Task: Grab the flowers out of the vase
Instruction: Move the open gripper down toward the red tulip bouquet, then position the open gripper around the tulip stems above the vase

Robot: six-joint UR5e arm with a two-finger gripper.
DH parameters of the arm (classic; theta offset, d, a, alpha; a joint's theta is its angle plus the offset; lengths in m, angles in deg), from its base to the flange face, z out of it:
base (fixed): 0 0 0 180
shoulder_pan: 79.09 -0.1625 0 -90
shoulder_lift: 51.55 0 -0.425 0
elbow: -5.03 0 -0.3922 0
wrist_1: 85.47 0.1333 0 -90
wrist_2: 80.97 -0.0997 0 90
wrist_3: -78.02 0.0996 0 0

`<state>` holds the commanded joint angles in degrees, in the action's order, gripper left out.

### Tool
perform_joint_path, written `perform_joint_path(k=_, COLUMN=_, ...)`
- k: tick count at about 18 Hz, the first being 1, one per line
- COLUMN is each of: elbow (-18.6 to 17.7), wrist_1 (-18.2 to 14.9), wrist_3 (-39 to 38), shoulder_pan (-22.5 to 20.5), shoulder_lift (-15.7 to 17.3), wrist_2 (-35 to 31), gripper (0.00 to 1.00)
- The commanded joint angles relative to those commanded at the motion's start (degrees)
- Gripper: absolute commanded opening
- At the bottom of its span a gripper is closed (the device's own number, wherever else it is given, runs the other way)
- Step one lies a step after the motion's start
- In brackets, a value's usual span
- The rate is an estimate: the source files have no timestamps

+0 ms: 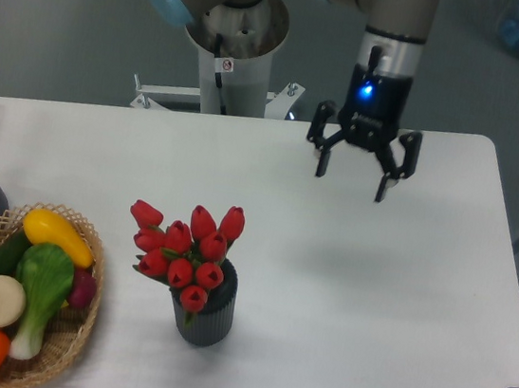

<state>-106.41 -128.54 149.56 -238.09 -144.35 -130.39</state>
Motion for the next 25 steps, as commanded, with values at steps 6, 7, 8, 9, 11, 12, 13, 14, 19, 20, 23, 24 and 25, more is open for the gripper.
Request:
perform_joint_path(k=6, elbow=0.3, wrist_1=0.1, wrist_3=4.2, shoulder_pan=0.7, shoulder_lift=-3.5, wrist_2=9.3, gripper=1.0)
perform_joint_path(k=7, elbow=0.4, wrist_1=0.1, wrist_3=6.0, shoulder_pan=0.7, shoulder_lift=-4.6, wrist_2=11.2, gripper=1.0)
perform_joint_path(k=8, elbow=0.8, wrist_1=0.1, wrist_3=8.8, shoulder_pan=0.6, shoulder_lift=-5.7, wrist_2=12.7, gripper=1.0)
perform_joint_path(k=9, elbow=0.9, wrist_1=0.1, wrist_3=11.4, shoulder_pan=0.7, shoulder_lift=-6.8, wrist_2=14.2, gripper=1.0)
perform_joint_path(k=11, elbow=0.9, wrist_1=0.1, wrist_3=13.1, shoulder_pan=1.8, shoulder_lift=-8.6, wrist_2=16.2, gripper=1.0)
perform_joint_path(k=12, elbow=0.9, wrist_1=0.1, wrist_3=13.1, shoulder_pan=2.4, shoulder_lift=-9.5, wrist_2=16.5, gripper=1.0)
perform_joint_path(k=13, elbow=0.9, wrist_1=0.1, wrist_3=13.0, shoulder_pan=3.1, shoulder_lift=-9.8, wrist_2=17.5, gripper=1.0)
perform_joint_path(k=14, elbow=1.0, wrist_1=0.0, wrist_3=12.7, shoulder_pan=3.5, shoulder_lift=-10.4, wrist_2=19.7, gripper=1.0)
perform_joint_path(k=19, elbow=1.1, wrist_1=0.0, wrist_3=8.7, shoulder_pan=3.9, shoulder_lift=-12.1, wrist_2=24.9, gripper=1.0)
perform_joint_path(k=20, elbow=1.2, wrist_1=0.0, wrist_3=8.1, shoulder_pan=3.9, shoulder_lift=-12.2, wrist_2=24.9, gripper=1.0)
perform_joint_path(k=23, elbow=1.4, wrist_1=0.0, wrist_3=7.8, shoulder_pan=4.0, shoulder_lift=-12.7, wrist_2=25.0, gripper=1.0)
perform_joint_path(k=24, elbow=1.7, wrist_1=0.0, wrist_3=7.4, shoulder_pan=4.0, shoulder_lift=-12.7, wrist_2=24.7, gripper=1.0)
perform_joint_path(k=25, elbow=2.1, wrist_1=0.0, wrist_3=6.9, shoulder_pan=4.0, shoulder_lift=-12.9, wrist_2=24.5, gripper=1.0)
